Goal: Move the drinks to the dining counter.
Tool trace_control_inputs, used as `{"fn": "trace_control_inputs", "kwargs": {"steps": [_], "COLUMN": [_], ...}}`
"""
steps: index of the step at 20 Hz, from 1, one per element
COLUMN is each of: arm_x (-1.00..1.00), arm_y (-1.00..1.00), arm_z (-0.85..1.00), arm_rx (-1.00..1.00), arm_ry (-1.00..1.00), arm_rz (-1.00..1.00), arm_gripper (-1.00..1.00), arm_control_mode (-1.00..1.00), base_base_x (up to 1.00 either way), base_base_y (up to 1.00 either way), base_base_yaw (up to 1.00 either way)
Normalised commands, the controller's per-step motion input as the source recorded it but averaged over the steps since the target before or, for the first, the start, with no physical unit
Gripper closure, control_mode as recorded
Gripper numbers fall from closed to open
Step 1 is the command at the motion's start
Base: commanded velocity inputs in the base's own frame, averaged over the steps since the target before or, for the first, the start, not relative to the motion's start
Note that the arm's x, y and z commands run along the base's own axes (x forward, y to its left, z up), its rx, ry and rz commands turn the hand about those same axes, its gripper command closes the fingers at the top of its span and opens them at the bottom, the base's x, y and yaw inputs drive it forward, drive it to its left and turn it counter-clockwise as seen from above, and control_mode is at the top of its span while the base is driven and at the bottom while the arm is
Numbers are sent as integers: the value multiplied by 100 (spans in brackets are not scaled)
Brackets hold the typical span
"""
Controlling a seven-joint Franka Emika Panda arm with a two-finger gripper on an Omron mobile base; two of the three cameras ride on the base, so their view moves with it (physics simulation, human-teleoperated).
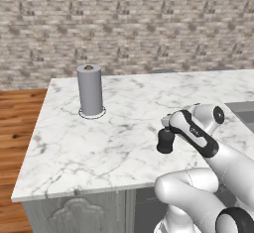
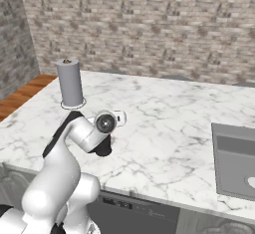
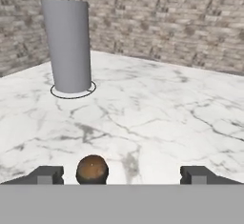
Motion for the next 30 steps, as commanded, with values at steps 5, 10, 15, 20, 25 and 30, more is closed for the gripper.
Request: {"fn": "trace_control_inputs", "kwargs": {"steps": [5, 10, 15, 20, 25, 30], "arm_x": [-34, -50, -71, -100, -100, -100], "arm_y": [0, 0, -4, -2, 22, 100], "arm_z": [41, 86, 100, 96, 79, 3], "arm_rx": [3, 2, -4, -3, -4, -3], "arm_ry": [-1, 3, 8, 19, 20, 5], "arm_rz": [0, 0, 5, 39, 43, 33], "arm_gripper": [-100, -100, -100, -100, -100, -100], "arm_control_mode": [-100, -100, -100, -100, -100, -100], "base_base_x": [0, 0, 0, 0, 0, 0], "base_base_y": [0, 0, 0, 0, 0, 0], "base_base_yaw": [0, 0, 0, 0, 0, 0]}}
